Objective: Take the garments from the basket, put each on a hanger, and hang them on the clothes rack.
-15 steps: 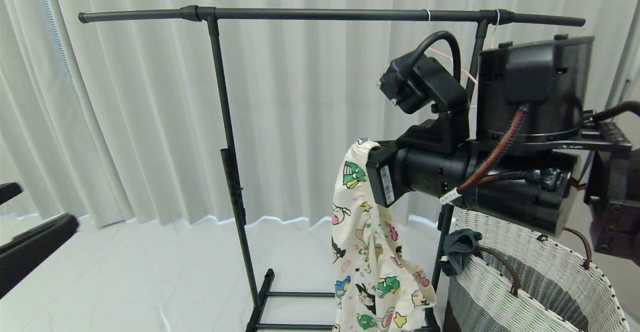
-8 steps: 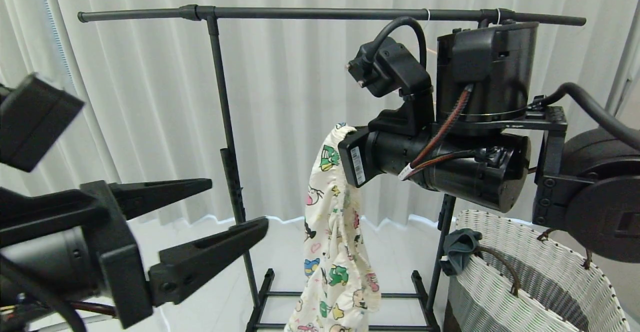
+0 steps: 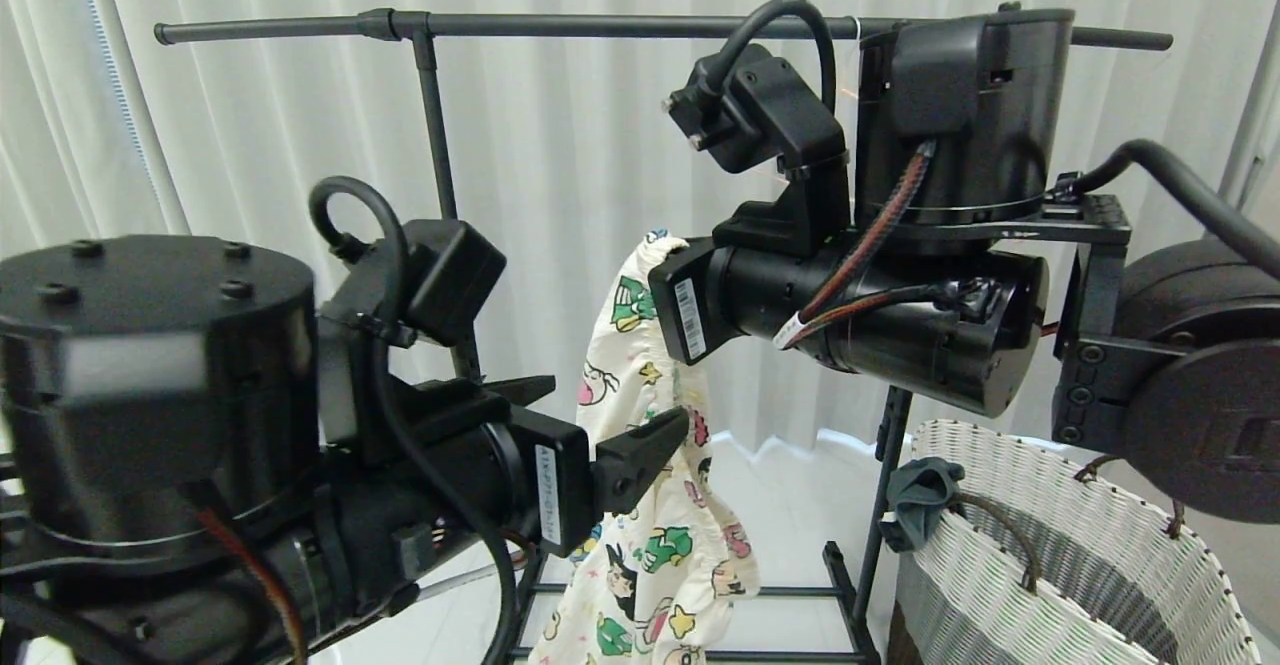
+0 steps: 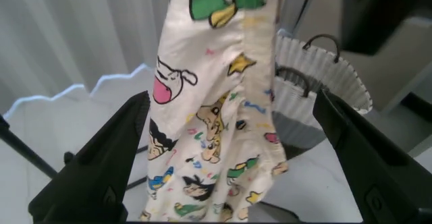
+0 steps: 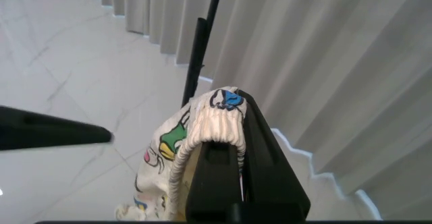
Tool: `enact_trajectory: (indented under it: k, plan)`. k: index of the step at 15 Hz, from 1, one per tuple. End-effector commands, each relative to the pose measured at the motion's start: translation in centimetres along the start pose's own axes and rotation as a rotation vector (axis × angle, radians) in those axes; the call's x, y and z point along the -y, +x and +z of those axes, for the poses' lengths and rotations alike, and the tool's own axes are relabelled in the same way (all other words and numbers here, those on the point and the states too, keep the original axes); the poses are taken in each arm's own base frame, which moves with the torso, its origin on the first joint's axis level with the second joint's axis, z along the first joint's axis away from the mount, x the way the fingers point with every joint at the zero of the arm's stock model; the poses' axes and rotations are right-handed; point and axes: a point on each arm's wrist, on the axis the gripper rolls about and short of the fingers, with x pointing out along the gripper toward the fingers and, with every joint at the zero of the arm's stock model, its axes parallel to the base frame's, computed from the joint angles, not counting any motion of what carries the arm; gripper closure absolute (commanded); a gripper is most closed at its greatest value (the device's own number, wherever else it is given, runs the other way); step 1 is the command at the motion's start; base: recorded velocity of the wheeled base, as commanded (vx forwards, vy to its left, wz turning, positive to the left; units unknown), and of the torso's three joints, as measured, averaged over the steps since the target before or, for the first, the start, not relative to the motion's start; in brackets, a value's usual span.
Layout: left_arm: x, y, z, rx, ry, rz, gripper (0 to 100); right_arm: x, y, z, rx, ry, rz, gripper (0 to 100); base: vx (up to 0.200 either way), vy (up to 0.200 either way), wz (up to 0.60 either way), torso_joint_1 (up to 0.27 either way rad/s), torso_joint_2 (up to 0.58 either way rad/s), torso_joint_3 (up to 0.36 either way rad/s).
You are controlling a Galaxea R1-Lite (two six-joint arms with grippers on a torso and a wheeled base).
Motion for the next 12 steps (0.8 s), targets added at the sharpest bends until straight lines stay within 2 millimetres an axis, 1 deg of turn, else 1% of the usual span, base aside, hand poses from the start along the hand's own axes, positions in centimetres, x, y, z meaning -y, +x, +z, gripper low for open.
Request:
enact_trajectory:
  k: [1,2,4,6,9,12]
  plan:
    - [0.0,2.2,-0.7,-0.043,-0.018,0.025,0,-0.2,-0.3,0.5,0.016,0.002,0.008,100,0.000,0.000,0.00,0.000,0.00,0.000]
    - [0.1,2.7,-0.5,-0.028,-0.043,0.024,0,-0.3,-0.4,0.5,0.017,0.001,0.011,100,0.000,0.000,0.00,0.000,0.00,0.000]
    - [0.2,3.0,-0.3,-0.014,-0.081,0.029,0,-0.3,-0.6,0.7,0.022,0.003,0.008,100,0.000,0.000,0.00,0.000,0.00,0.000]
    - [-0.1,3.2,-0.7,-0.022,-0.080,0.064,0,-0.3,-0.6,0.7,0.021,0.003,-0.004,100,0.000,0.000,0.00,0.000,0.00,0.000]
    - [-0.7,3.6,-2.5,-0.074,-0.066,0.133,0,-0.2,-0.6,0.7,0.022,0.002,-0.006,100,0.000,0.000,0.00,0.000,0.00,0.000]
    - [-1.4,2.8,-5.0,-0.143,-0.041,0.181,0,0.0,-1.1,1.1,0.032,0.004,-0.010,100,0.000,0.000,0.00,0.000,0.00,0.000]
